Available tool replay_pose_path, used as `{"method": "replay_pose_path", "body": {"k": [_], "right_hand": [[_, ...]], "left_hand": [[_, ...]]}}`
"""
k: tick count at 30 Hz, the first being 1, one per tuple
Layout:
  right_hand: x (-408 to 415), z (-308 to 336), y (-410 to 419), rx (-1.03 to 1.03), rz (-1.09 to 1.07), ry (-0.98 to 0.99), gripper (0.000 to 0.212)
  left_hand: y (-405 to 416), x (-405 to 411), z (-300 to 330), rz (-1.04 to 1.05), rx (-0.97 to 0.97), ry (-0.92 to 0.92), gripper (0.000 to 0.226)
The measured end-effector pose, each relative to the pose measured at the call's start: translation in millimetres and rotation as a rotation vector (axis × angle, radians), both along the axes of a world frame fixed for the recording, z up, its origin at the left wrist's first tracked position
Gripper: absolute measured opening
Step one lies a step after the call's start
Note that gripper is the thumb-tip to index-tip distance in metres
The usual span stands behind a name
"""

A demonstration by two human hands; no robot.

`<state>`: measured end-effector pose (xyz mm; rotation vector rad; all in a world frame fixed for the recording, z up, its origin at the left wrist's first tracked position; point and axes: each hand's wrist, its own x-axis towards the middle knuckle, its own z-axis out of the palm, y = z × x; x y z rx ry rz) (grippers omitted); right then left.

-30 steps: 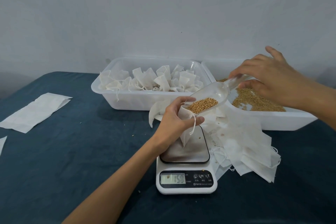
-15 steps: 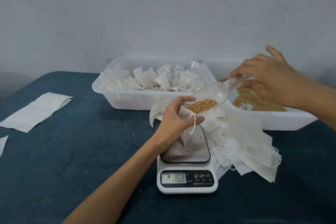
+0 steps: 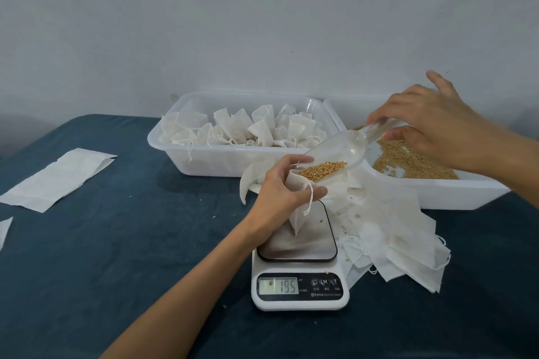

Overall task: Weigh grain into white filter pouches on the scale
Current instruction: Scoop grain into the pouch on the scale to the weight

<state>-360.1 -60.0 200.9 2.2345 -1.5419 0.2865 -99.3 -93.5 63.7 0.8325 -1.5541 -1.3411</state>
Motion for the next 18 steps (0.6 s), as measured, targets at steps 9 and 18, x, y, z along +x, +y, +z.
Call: {"method": "replay_pose_path", "body": {"k": [9,18], "right_hand": [[1.7,-0.6,0.9,0.001,-0.002,-0.002,0.031],[0.3,-1.5,-0.1,-0.008,0.008,0.001,0.03]], "left_hand": [[-0.5,0.2,-0.2,-0.008,0.011,0.025,0.053],[-1.4,-0.4,-1.2,-0.004,0.01,0.033,0.053]]}}
